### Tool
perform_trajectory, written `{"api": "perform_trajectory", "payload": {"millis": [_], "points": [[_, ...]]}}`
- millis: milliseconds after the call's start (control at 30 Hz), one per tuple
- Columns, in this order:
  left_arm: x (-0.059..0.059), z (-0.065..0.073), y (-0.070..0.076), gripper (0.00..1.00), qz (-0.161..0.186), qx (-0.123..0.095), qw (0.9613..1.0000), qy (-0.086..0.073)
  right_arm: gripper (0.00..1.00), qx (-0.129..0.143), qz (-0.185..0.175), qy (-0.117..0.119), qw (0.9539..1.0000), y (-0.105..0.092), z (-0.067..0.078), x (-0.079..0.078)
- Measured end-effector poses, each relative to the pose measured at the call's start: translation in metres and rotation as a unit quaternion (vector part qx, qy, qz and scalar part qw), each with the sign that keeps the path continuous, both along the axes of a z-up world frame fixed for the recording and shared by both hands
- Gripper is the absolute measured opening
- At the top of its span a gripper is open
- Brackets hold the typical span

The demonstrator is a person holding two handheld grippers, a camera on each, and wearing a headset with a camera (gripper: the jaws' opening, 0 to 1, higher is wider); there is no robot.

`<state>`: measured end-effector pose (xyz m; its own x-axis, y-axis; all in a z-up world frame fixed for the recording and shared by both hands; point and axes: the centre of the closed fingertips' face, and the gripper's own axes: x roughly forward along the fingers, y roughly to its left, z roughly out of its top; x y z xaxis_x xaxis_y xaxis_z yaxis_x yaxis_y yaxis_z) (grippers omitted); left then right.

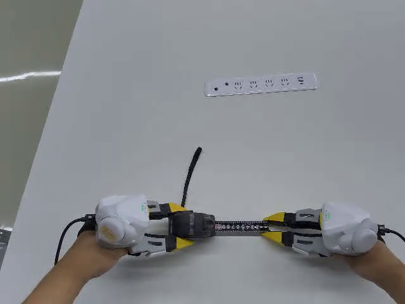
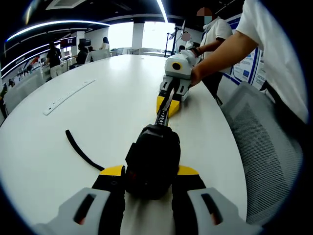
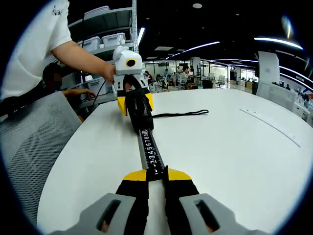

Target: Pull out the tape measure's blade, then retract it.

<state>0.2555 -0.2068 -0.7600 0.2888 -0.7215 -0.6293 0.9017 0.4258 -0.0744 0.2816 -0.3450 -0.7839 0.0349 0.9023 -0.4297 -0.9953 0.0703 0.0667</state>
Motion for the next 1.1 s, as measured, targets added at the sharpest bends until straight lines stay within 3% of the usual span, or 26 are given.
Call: {"api": "perform_trajectory", "payload": {"millis": [1100], "points": [[-0.001,0.0,0.0,0.33,0.001,0.002,1.0,0.001,0.09,-0.013,-0.016,0.009,0.9997,-0.041,0.001,0.007]]}}
